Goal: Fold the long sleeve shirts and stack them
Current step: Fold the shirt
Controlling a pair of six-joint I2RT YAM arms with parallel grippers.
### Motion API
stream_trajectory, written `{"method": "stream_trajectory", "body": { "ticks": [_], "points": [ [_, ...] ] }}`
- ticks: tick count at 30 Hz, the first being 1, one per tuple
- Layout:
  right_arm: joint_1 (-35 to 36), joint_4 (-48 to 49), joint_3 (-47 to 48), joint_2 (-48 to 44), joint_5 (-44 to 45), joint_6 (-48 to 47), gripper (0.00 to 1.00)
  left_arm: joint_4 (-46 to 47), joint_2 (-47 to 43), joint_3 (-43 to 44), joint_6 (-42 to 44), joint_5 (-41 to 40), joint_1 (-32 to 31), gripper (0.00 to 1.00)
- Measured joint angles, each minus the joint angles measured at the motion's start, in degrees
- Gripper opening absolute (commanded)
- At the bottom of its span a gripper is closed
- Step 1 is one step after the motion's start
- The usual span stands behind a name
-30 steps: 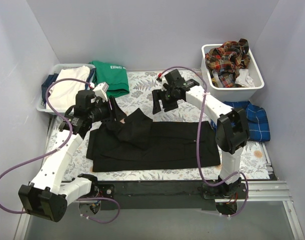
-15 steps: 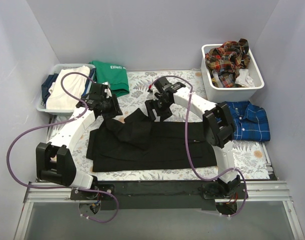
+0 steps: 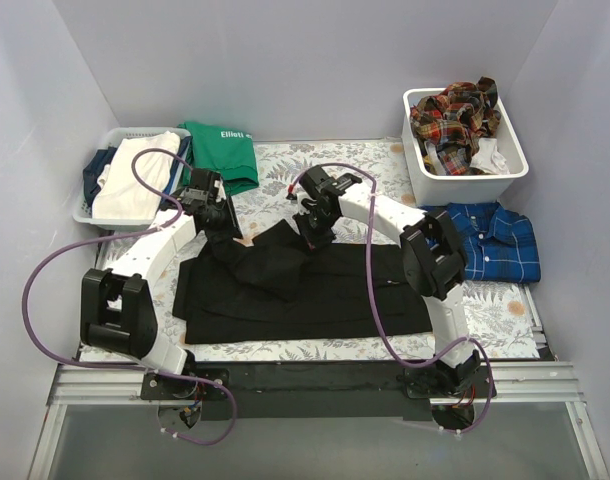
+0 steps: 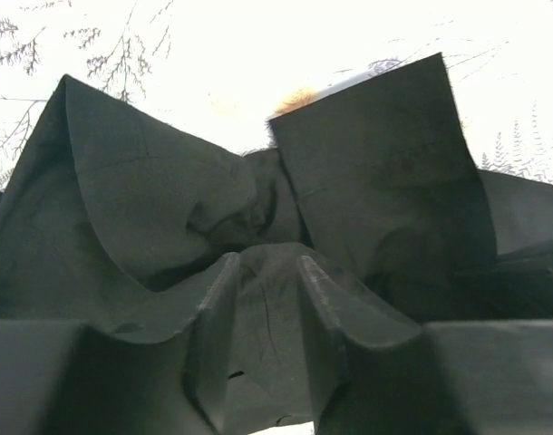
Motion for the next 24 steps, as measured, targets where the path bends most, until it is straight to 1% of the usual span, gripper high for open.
{"method": "stream_trajectory", "body": {
  "ticks": [4,7,13,15,16,20,24],
  "points": [
    [0.3,-0.1,-3.7,-3.1,0.8,-0.1,0.01,0.0,0.8,-0.8,0.3,0.1,0.0,0.18],
    [1.8,-0.9,-6.6,-8.2,3.3,-1.1,0.01,0.0,1.9,-2.3,0.5,0.1,0.2,0.13],
    [8.9,-1.8,-7.1,-19.7,10.9,-2.9,0.01,-0.5,5.3,-4.5,0.5,0.0,0.9,0.09],
    [11.2,-1.9,-6.4,-21.8,13.0,-2.8,0.01,-0.6,6.1,-4.6,0.5,0.0,1.1,0.06],
    [12.4,-2.0,-5.6,-22.6,14.4,-2.7,0.01,-0.7,6.3,-4.6,0.5,0.0,1.2,0.04],
    [15.6,-2.1,-3.6,-24.0,21.3,-2.2,0.01,-1.0,6.4,-4.6,0.4,-0.5,1.9,0.03],
    [19.9,-2.5,-3.5,-25.4,31.1,-1.8,0.01,-1.0,6.4,-4.6,0.4,-0.9,2.7,0.02]
  ]
}}
